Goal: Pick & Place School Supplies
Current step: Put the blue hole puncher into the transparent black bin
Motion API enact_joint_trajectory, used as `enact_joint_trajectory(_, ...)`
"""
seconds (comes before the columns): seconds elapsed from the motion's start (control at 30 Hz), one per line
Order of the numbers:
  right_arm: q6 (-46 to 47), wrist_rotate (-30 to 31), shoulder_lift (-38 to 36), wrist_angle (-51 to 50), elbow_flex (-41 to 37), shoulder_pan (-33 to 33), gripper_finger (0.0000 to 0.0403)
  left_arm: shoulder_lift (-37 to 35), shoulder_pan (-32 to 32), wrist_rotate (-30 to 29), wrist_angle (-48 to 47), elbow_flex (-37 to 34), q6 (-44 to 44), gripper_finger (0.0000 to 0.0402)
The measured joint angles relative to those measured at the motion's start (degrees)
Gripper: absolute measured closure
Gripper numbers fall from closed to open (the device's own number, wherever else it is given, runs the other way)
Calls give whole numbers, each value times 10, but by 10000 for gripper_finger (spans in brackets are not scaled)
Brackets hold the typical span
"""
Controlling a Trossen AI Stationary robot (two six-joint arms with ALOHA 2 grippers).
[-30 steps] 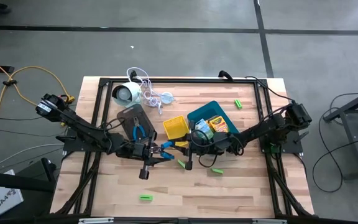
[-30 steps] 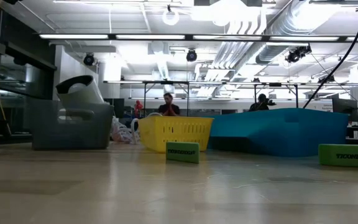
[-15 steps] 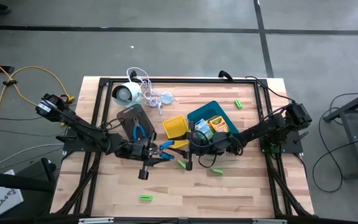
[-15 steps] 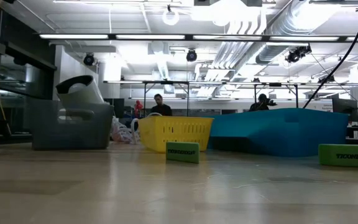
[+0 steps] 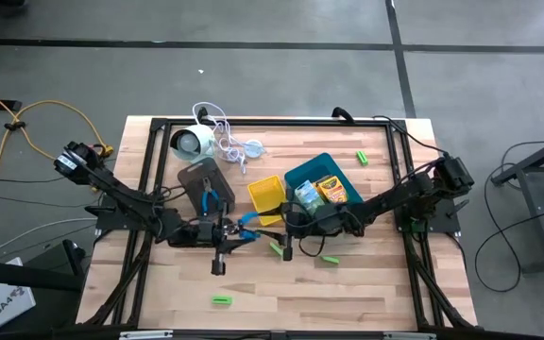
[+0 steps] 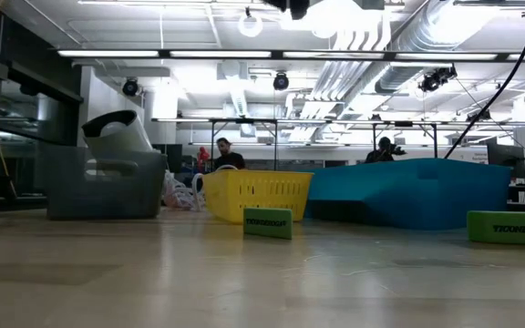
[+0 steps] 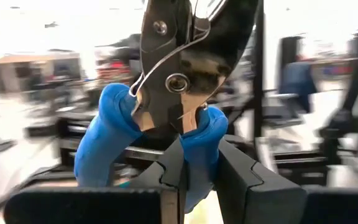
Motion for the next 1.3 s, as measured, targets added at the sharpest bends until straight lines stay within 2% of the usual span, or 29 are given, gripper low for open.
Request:
enact_joint_trajectory(0.13,34,0,0,-53,0,0,221,-5,-41,-158,-4,0,-5,349)
enact_joint_trajectory(0.37,81,-3,0,-96,0,1,219,-20,-129,-548,-29,0,-43,348)
enact_joint_trajectory(0.4,84,-4,0,-98,0,1,219,-20,-138,-584,-29,0,-41,348)
enact_joint_trajectory(0.43,85,-7,0,-99,0,1,220,-20,-146,-593,-29,0,-37,348)
enact_joint_trajectory(0.7,101,-20,0,-97,0,10,223,-25,-129,-597,-28,-15,-68,348)
enact_joint_trajectory(1.03,99,-15,0,-102,0,50,224,-21,-97,-583,-30,-103,-236,348)
enact_joint_trajectory(1.13,99,-15,0,-102,0,55,224,-21,-74,-514,-31,-122,-271,348)
enact_joint_trajectory(1.3,98,-15,0,-102,0,55,224,-21,13,-304,-40,-127,-301,348)
